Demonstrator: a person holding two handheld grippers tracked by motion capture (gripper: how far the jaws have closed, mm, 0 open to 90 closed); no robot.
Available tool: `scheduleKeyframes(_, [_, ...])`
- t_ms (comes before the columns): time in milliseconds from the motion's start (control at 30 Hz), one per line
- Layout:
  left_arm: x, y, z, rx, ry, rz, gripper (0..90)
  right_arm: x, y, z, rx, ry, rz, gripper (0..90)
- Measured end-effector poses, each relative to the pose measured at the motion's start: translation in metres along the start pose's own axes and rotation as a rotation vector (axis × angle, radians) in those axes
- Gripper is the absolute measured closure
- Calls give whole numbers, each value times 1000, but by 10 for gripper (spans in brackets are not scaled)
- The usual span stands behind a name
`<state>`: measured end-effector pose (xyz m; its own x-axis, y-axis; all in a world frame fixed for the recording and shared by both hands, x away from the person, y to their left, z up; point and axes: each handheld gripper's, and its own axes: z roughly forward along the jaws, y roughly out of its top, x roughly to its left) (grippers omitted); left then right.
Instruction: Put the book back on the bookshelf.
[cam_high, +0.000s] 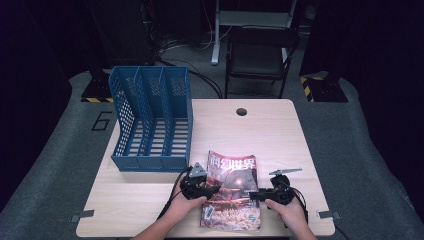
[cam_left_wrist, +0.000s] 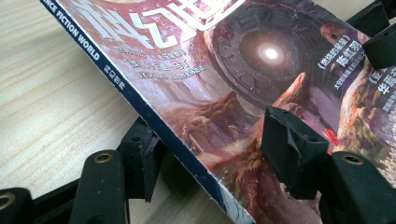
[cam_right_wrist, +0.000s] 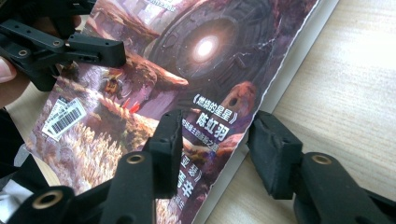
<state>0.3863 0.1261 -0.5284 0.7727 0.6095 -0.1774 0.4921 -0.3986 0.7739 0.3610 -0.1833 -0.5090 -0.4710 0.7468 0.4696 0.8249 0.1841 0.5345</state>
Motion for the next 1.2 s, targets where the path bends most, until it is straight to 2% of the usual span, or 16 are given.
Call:
scheduleKeyframes(133, [5, 1, -1, 6, -57, -34, 503, -3, -1, 1, 10, -3, 27, 623])
scheduleKeyframes(233, [6, 3, -2, 20, -68, -53, 532, -7, -2, 1, 6, 11, 46, 638])
scheduleKeyframes(333, [6, 6, -6, 24, -69, -49, 582, -8, -1, 1, 2, 14, 46, 653])
scheduleKeyframes(367, [6, 6, -7, 24, -67, -50, 594, -6, -2, 1, 12, 16, 71, 660])
scheduleKeyframes(433, [5, 7, -7, 20, -60, -45, 609, -8, -1, 2, 0, 15, 42, 683])
scheduleKeyframes(500, [6, 7, -8, 21, -65, -59, 620, -10, -1, 2, 6, 37, 85, 708])
scheduleKeyframes(567, [6, 7, -9, 22, -65, -65, 634, -14, -1, 2, -2, 56, 93, 735])
scheduleKeyframes(600, [6, 7, -10, 24, -70, -70, 639, -14, -1, 2, 5, 65, 118, 746])
scheduleKeyframes(733, [6, 9, -13, 30, -74, -76, 656, -11, 0, 1, -7, 68, 105, 778])
scheduleKeyframes(767, [6, 9, -14, 31, -73, -77, 658, -12, 1, 1, -16, 65, 75, 781])
scheduleKeyframes(833, [7, 10, -16, 34, -86, -91, 668, -9, 2, 1, -17, 60, 57, 784])
scheduleKeyframes(867, [7, 10, -17, 36, -93, -101, 673, -6, 2, 0, -5, 60, 75, 785])
scheduleKeyframes(900, [8, 11, -19, 39, -99, -100, 678, -6, 2, 1, -18, 57, 44, 786])
scheduleKeyframes(1067, [6, 16, -26, 16, -92, -92, 691, -1, 3, -3, -43, 56, 23, 795])
scheduleKeyframes(1100, [6, 17, -28, 6, -98, -102, 695, 0, 4, -4, -50, 56, 21, 798])
scheduleKeyframes(1200, [6, 20, -34, 2, -97, -83, 705, 4, 5, -8, -73, 58, 7, 803])
